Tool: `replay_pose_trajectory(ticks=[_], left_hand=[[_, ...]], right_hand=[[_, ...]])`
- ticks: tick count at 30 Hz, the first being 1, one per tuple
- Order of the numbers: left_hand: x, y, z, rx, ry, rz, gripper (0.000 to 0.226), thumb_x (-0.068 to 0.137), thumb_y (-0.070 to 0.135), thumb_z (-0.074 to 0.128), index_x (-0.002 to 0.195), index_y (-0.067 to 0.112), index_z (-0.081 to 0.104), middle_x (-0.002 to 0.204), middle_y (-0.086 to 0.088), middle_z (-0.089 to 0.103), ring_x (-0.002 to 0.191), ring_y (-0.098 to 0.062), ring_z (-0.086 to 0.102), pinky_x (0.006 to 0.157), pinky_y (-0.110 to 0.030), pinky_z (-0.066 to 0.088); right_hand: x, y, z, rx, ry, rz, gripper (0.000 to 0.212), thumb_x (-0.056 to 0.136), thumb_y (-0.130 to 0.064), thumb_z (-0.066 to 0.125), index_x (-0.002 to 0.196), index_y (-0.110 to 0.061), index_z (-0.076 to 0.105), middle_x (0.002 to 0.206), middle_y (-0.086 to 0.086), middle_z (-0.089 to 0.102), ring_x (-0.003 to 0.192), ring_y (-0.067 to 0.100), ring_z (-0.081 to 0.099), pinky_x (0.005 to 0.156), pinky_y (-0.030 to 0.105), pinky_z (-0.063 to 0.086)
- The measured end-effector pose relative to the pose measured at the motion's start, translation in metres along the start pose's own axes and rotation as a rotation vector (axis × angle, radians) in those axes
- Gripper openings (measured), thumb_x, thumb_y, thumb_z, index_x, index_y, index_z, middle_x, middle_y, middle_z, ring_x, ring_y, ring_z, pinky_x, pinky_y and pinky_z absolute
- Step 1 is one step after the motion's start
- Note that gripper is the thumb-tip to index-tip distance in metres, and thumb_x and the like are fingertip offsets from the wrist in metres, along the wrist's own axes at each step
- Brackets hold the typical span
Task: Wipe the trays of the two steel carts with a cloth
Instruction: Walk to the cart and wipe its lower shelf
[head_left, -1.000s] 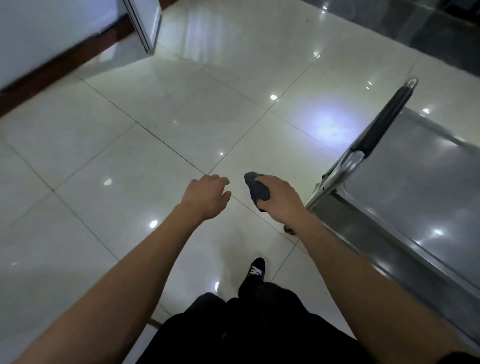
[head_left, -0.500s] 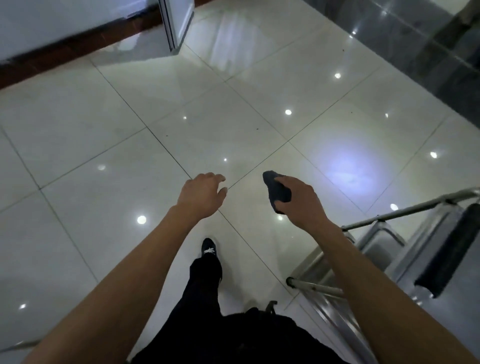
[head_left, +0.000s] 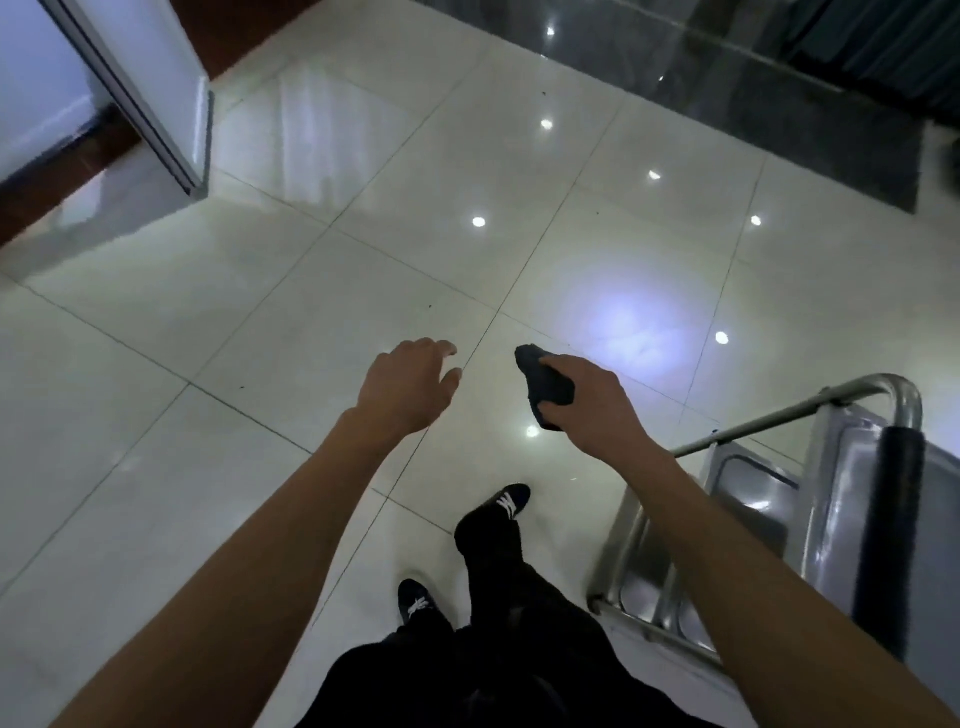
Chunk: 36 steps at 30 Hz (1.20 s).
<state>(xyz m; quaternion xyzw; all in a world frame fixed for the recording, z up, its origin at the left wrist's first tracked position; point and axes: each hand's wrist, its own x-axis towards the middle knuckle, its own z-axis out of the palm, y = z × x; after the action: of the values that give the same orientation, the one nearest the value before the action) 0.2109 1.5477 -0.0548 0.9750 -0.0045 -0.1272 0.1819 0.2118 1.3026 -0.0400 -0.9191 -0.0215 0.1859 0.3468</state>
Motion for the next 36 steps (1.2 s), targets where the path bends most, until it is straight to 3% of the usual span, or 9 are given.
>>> replay_pose_trajectory(ticks=[4, 7, 17, 22, 26, 36], left_hand=[[0.081, 0.044, -0.009, 0.074, -0.049, 0.091, 0.042, 0.102, 0.042, 0.047, 0.139, 0.025, 0.053, 0.131, 0.000, 0.062, 0.120, -0.023, 0.056, 0.099, -0.042, 0.046], [0.137, 0.077, -0.018, 0.134, -0.077, 0.142, 0.041, 0.101, 0.042, 0.048, 0.138, 0.025, 0.054, 0.131, 0.000, 0.062, 0.120, -0.023, 0.056, 0.098, -0.042, 0.046], [0.292, 0.179, -0.017, 0.183, -0.146, 0.300, 0.041, 0.101, 0.042, 0.046, 0.139, 0.026, 0.053, 0.133, 0.002, 0.061, 0.122, -0.022, 0.055, 0.100, -0.041, 0.044], [0.383, 0.223, -0.002, 0.168, -0.211, 0.376, 0.042, 0.102, 0.042, 0.046, 0.140, 0.026, 0.053, 0.134, 0.001, 0.060, 0.122, -0.023, 0.055, 0.101, -0.042, 0.044], [0.459, 0.270, 0.007, 0.191, -0.265, 0.479, 0.043, 0.103, 0.040, 0.044, 0.142, 0.024, 0.050, 0.135, 0.000, 0.059, 0.124, -0.023, 0.054, 0.101, -0.041, 0.042], [0.581, 0.450, 0.030, 0.331, -0.418, 0.888, 0.041, 0.103, 0.039, 0.044, 0.140, 0.024, 0.052, 0.133, 0.000, 0.061, 0.120, -0.024, 0.057, 0.095, -0.040, 0.046]], right_hand=[[0.057, 0.029, -0.040, 0.079, 0.082, 0.035, 0.056, 0.078, -0.012, 0.069, 0.131, -0.030, 0.058, 0.126, -0.010, 0.061, 0.110, 0.016, 0.059, 0.093, 0.041, 0.052], [0.097, 0.050, -0.076, 0.115, 0.136, 0.050, 0.054, 0.078, -0.012, 0.067, 0.128, -0.031, 0.058, 0.121, -0.011, 0.061, 0.106, 0.016, 0.059, 0.091, 0.043, 0.053], [0.192, 0.114, -0.180, 0.160, 0.239, 0.133, 0.058, 0.083, -0.015, 0.066, 0.138, -0.029, 0.052, 0.128, -0.011, 0.058, 0.110, 0.016, 0.057, 0.092, 0.040, 0.052], [0.240, 0.155, -0.222, 0.152, 0.292, 0.218, 0.048, 0.079, -0.015, 0.064, 0.124, -0.031, 0.057, 0.110, -0.012, 0.063, 0.097, 0.015, 0.060, 0.083, 0.038, 0.055], [0.273, 0.183, -0.258, 0.149, 0.335, 0.285, 0.050, 0.079, -0.020, 0.064, 0.125, -0.038, 0.055, 0.110, -0.016, 0.063, 0.097, 0.011, 0.060, 0.083, 0.037, 0.054], [0.299, 0.265, -0.351, 0.237, 0.638, 0.603, 0.038, 0.071, -0.022, 0.060, 0.107, -0.031, 0.058, 0.099, -0.012, 0.065, 0.088, 0.017, 0.062, 0.078, 0.045, 0.055]])
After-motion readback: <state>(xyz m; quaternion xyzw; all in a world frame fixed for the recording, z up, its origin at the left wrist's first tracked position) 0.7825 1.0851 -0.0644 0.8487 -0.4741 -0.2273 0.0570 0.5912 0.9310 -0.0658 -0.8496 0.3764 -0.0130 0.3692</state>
